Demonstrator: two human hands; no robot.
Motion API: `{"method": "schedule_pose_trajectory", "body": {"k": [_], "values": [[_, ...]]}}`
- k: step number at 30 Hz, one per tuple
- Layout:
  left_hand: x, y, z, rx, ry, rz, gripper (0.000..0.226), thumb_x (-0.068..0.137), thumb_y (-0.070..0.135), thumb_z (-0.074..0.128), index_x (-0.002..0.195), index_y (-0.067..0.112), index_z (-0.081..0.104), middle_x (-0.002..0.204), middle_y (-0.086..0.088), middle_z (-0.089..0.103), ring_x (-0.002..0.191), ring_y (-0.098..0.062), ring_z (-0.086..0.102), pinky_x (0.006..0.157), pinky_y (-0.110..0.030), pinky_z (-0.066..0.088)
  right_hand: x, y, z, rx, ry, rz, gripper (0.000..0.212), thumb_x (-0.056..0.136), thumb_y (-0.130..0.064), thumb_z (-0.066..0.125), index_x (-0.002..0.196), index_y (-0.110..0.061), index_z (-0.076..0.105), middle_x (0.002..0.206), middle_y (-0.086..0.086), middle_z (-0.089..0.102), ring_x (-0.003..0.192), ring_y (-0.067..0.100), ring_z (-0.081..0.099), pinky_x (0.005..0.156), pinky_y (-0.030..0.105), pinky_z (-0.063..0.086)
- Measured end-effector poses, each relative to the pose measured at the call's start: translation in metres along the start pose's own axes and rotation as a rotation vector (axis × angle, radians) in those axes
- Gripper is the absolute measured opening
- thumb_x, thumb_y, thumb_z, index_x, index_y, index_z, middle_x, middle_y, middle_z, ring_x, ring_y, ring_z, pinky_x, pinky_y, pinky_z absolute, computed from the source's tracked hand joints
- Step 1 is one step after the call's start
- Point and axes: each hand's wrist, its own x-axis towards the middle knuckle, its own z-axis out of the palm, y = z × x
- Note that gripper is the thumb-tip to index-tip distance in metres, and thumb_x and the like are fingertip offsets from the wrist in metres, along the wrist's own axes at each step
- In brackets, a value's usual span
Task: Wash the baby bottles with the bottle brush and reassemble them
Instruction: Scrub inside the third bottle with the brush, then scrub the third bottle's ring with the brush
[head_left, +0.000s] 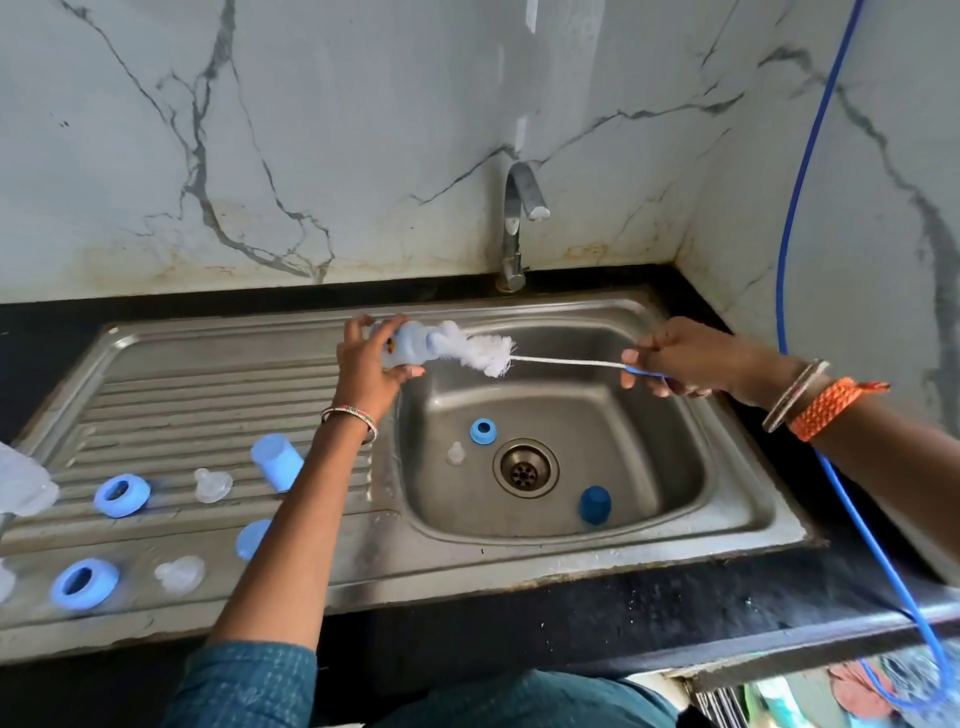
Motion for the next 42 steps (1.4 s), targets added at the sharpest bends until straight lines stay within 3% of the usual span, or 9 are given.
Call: {"method": "schedule_pose_trajectory", "body": {"k": [4,6,8,12,14,23,29,32,42], "values": [[0.003,0.001,0.003,0.055,-0.032,0.038,0.066,0.065,0.002,0.082,0.125,0.013,0.059,0.13,-0.02,0.04,0.116,-0.038,0.045,0.098,-0.044,0.045,0.008,0.01,0.005,-0.729,0.736,-0.508,0.004,0.083,-0.017,0.066,0.086,-0.02,0.068,0.079,0.002,0.067,0.075,0.029,0.063,0.067,0.035,0.042],[0.001,0.002,0.007,0.021,-0.003,0.02,0.065,0.066,0.002,0.081,0.126,0.013,0.058,0.132,-0.02,0.039,0.118,-0.038,0.043,0.1,-0.043,0.043,0.013,0.014,0.009,-0.819,0.848,-0.668,0.007,0.078,-0.015,0.066,0.084,-0.017,0.068,0.079,0.003,0.067,0.071,0.031,0.063,0.065,0.034,0.04],[-0.005,0.003,0.01,0.031,0.039,0.016,0.064,0.067,0.0,0.08,0.126,0.014,0.058,0.133,-0.019,0.038,0.118,-0.039,0.043,0.098,-0.044,0.044,0.015,0.011,0.011,-0.635,0.755,-0.489,0.009,0.08,-0.019,0.062,0.083,-0.019,0.07,0.078,0.001,0.068,0.07,0.029,0.063,0.061,0.03,0.04],[-0.016,-0.002,0.013,0.258,0.138,0.034,0.062,0.073,0.011,0.077,0.13,0.015,0.054,0.131,-0.018,0.045,0.114,-0.038,0.049,0.088,-0.046,0.048,0.013,0.005,0.011,0.188,-0.059,0.06,0.027,0.097,-0.022,0.049,0.081,-0.007,0.065,0.052,-0.001,0.047,0.037,0.008,0.033,0.037,0.016,0.024],[-0.018,-0.008,0.013,0.409,0.162,0.077,0.063,0.072,0.02,0.077,0.129,0.014,0.052,0.123,-0.017,0.053,0.109,-0.038,0.051,0.087,-0.045,0.046,0.008,0.014,0.011,0.424,-0.199,0.097,0.03,0.101,-0.019,0.039,0.079,-0.008,0.055,0.046,-0.005,0.033,0.034,0.005,0.02,0.033,0.013,0.014],[0.001,0.007,0.028,0.47,0.124,0.099,0.063,0.064,0.013,0.078,0.122,0.009,0.053,0.117,-0.016,0.056,0.107,-0.038,0.052,0.089,-0.046,0.045,-0.016,0.053,0.01,0.412,-0.107,0.15,0.032,0.1,-0.02,0.042,0.077,-0.005,0.058,0.048,-0.002,0.031,0.035,0.007,0.019,0.033,0.014,0.015],[0.001,-0.007,0.03,0.405,0.018,-0.272,0.051,0.077,0.026,0.073,0.116,0.004,0.049,0.109,-0.022,0.06,0.101,-0.042,0.056,0.078,-0.044,0.045,-0.031,0.08,-0.012,0.491,-0.017,0.228,0.031,0.099,-0.015,0.041,0.074,-0.003,0.054,0.044,-0.001,0.028,0.031,0.006,0.015,0.036,0.007,0.014],[0.004,-0.016,0.038,0.291,-0.054,-0.268,0.054,0.073,0.023,0.076,0.114,0.001,0.049,0.111,-0.024,0.059,0.103,-0.042,0.055,0.08,-0.043,0.044,-0.019,0.074,-0.012,0.504,0.061,0.177,0.031,0.099,-0.015,0.042,0.072,-0.005,0.054,0.044,-0.001,0.029,0.03,0.005,0.016,0.036,0.006,0.014],[-0.045,-0.002,0.109,0.126,-0.848,-0.178,0.058,0.069,0.012,0.081,0.119,0.009,0.052,0.116,-0.007,0.06,0.104,-0.024,0.056,0.077,-0.025,0.039,0.086,0.016,0.05,0.573,0.185,-0.05,0.032,0.099,-0.021,0.046,0.072,-0.012,0.061,0.05,0.001,0.039,0.029,0.003,0.023,0.033,0.012,0.017]]}}
